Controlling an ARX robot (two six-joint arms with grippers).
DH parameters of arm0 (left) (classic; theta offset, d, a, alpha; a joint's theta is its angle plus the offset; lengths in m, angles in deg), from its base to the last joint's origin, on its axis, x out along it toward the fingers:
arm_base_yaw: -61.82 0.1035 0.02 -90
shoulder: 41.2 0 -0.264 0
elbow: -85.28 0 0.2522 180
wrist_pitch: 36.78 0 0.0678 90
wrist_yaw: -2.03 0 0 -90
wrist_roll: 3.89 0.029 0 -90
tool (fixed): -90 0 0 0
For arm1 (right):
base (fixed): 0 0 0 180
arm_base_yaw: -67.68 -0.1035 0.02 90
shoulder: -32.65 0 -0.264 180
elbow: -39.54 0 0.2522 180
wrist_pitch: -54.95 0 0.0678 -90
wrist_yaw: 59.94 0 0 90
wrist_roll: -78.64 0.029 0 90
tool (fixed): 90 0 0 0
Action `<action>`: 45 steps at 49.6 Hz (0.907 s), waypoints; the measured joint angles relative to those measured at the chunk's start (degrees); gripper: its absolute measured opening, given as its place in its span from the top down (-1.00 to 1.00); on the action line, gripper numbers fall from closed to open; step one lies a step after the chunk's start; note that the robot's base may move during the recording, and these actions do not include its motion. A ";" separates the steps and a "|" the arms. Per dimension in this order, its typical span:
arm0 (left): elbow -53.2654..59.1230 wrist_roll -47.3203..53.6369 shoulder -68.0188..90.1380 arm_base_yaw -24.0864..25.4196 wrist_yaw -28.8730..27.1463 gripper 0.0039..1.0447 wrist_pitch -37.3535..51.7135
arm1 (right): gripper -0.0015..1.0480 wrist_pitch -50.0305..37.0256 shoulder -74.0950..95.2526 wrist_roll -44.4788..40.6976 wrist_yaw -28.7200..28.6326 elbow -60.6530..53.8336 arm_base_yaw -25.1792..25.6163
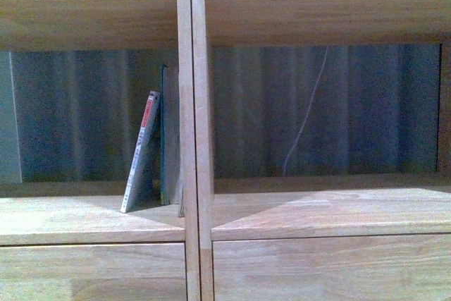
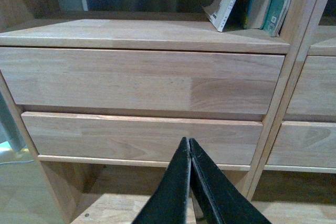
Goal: Organize books on shelf
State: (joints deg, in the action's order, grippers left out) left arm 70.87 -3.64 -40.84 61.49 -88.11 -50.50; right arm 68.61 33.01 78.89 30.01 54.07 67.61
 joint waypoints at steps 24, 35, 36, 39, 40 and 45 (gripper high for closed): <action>0.00 -0.11 0.00 0.02 -0.02 0.07 0.00 | -0.86 0.00 0.00 0.00 0.02 0.00 0.00; 0.00 -0.11 0.00 0.02 0.00 -0.71 0.00 | -0.86 0.00 0.00 0.00 0.02 0.00 0.00; 0.00 -0.11 0.00 0.02 -0.02 -0.78 0.00 | -0.86 0.00 0.00 0.00 0.02 0.00 0.00; 0.00 -0.07 0.00 0.02 -0.02 -0.89 0.00 | -0.86 0.00 0.00 0.00 0.02 0.00 0.00; 0.00 -0.09 0.00 0.02 0.00 -0.88 0.00 | -0.86 0.00 0.00 0.00 0.02 0.00 0.00; 0.00 -0.11 0.00 0.02 0.00 -0.86 0.00 | -0.86 0.00 0.00 0.00 0.02 0.00 0.00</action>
State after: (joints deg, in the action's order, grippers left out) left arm 70.87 -3.75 -40.84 61.51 -88.11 -50.50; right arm 68.61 33.01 78.89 30.03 54.07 67.61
